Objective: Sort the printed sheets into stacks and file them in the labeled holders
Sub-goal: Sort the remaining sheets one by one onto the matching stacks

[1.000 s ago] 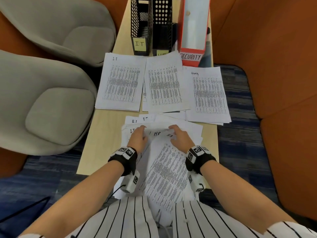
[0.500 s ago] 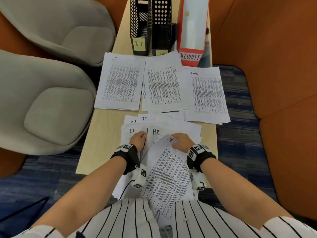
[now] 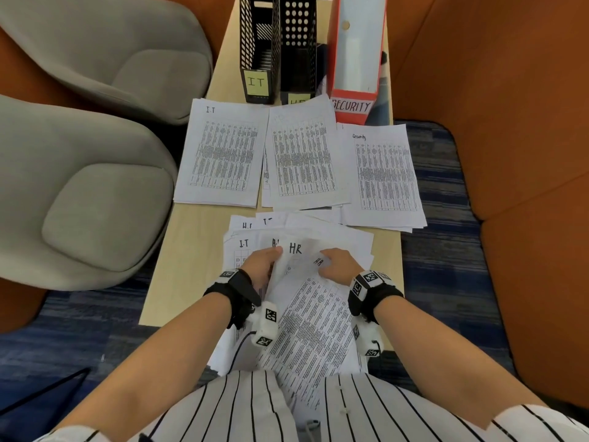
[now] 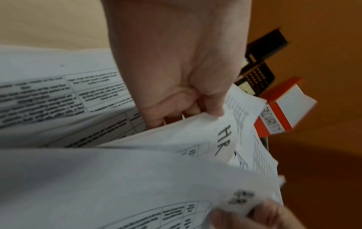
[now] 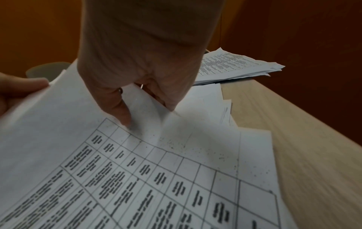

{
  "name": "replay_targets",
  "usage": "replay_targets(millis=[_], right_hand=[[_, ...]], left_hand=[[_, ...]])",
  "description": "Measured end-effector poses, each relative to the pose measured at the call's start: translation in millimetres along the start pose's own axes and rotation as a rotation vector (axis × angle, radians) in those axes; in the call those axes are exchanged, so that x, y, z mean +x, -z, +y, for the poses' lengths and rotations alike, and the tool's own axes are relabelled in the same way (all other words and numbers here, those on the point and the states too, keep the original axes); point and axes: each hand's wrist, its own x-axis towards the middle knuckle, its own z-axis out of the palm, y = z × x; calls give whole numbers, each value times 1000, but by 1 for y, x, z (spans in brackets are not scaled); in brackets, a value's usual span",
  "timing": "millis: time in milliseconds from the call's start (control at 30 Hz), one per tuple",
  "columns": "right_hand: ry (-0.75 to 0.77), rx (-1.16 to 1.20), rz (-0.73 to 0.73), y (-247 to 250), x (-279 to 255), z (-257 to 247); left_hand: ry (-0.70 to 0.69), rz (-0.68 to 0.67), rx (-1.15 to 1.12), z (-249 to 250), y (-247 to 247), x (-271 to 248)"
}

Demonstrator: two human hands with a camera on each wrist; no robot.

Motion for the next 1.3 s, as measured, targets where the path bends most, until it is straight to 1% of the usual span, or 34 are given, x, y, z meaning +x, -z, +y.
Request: replay_targets(millis=[67, 133, 200, 267, 367, 467, 533, 600, 700, 800, 900, 1000, 1067, 1100, 1133, 1167, 1200, 1233, 1267, 1300], right_hand=[[39, 60, 74, -1, 0, 3], [84, 184, 161, 2, -4, 2], [156, 285, 206, 6, -12, -3], [241, 293, 223, 8, -14, -9], [321, 210, 238, 5, -12, -17], [367, 137, 278, 3, -11, -16], [371, 168, 261, 0, -13, -13], [375, 140, 253, -2, -15, -9], [407, 35, 266, -5, -13, -3], [414, 18, 274, -8, -11, -3], [446, -26, 334, -11, -8, -8], [485, -56, 364, -10, -7, -9], [485, -88, 390, -8, -9, -6], [479, -93, 423, -8, -10, -3], [469, -98, 465, -7, -11, -2], [471, -104, 502, -6, -10, -1], [470, -113, 509, -4, -9, -3], [466, -118, 480, -1, -9, -6], [445, -108, 410, 2, -10, -10], [411, -86, 328, 4, -10, -13]], left_hand=[[62, -95, -111, 2, 1, -4], [113, -120, -143, -1, 7, 1], [149, -131, -202, -10, 13, 18], [176, -122, -237, -4, 9, 14], [189, -108, -233, 8, -3, -5], [148, -23, -189, 8, -10, -8], [109, -1, -197, 8, -12, -11], [63, 34, -178, 8, -10, -9], [-6, 100, -27, 7, -8, -5], [-81, 122, 135, 2, -8, 1], [-86, 150, 174, 0, -10, 5], [-70, 235, 149, -1, -4, 12], [-93, 270, 165, -4, 3, 17], [-123, 258, 200, -2, 4, 15], [-160, 219, 240, 3, 3, 9], [-198, 154, 279, 6, 0, 4], [-223, 73, 315, 8, -2, -1], [-216, -21, 325, 10, -5, -5], [-184, -105, 305, 13, -7, -9], [-139, -136, 239, 15, -7, -10]])
